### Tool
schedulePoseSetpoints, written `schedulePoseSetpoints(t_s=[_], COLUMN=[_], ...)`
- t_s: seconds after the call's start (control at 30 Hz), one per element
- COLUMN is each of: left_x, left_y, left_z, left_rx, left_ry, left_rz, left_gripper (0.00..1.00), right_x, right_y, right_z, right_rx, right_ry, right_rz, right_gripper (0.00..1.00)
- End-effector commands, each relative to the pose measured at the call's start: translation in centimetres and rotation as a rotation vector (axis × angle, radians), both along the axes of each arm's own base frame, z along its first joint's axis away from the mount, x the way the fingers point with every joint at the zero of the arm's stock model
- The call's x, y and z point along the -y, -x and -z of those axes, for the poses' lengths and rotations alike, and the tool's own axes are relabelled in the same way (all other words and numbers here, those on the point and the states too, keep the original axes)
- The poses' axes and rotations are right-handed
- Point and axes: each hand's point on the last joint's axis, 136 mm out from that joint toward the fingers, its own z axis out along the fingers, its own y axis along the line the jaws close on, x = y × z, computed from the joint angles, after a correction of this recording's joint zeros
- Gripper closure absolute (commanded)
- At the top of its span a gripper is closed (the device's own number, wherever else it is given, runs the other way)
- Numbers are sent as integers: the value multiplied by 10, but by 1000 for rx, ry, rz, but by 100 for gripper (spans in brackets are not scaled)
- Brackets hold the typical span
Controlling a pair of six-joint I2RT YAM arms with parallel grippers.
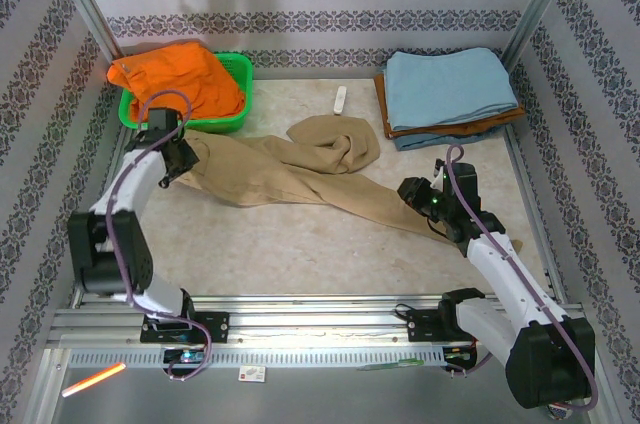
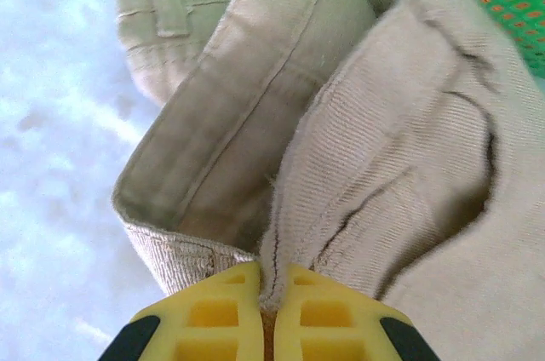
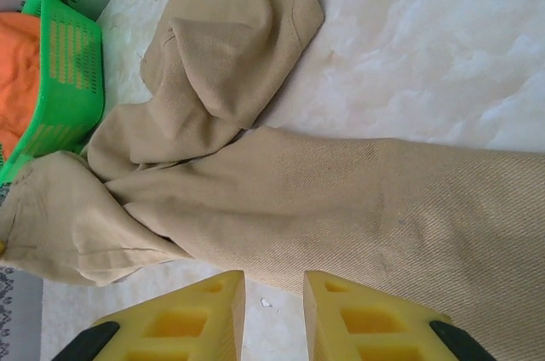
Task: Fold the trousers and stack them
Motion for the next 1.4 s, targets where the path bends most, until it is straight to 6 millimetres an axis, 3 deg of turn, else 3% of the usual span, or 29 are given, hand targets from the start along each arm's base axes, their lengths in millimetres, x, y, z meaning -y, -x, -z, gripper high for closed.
schedulePoseSetpoints(t_s=[0.0, 0.2, 0.33, 0.37, 0.4, 0.47, 0.57, 0.63, 0.7, 0.87, 1.0, 1.07, 1.27, 1.37], left_x=[4, 0, 8, 11, 17, 29, 35, 40, 54, 88, 114, 142, 208, 220], left_y=[54, 150, 193, 202, 207, 217, 226, 225, 209, 154, 133, 121, 124, 136], left_z=[-20, -60, -59, -57, -59, -68, -100, -108, -106, -66, -39, -21, 40, 72], left_rx=[10, 78, 79, 74, 87, 147, 277, 304, 298, 318, 265, 215, 76, 12], left_ry=[27, -11, 24, 42, 70, 129, 152, 168, 234, 477, 439, 402, 334, 330], left_rz=[-78, -183, -212, -221, -203, -181, -161, -133, -71, -30, 49, 113, 170, 166], left_gripper=[100, 100, 99, 73, 55, 47, 40, 38, 42, 48, 46, 44, 42, 41], right_x=[-7, -19, -23, -22, -21, -20, -15, -11, -5, 25, 55, 67, 82, 82], right_y=[-6, -9, -7, -6, -6, -4, -2, -3, -3, 6, 25, 34, 61, 72], right_z=[-12, -19, -23, -24, -25, -25, -22, -21, -16, 10, 36, 46, 66, 71], right_rx=[34, 35, 43, 44, 44, 40, 22, 10, -15, -137, -221, -258, -372, -417], right_ry=[-28, -51, -59, -58, -54, -41, -22, -13, 5, -12, -6, 8, 19, 32], right_rz=[-30, -84, -100, -98, -97, -97, -81, -67, -45, 54, 158, 203, 283, 282], right_gripper=[74, 73, 67, 64, 58, 51, 44, 42, 40, 40, 39, 38, 40, 40])
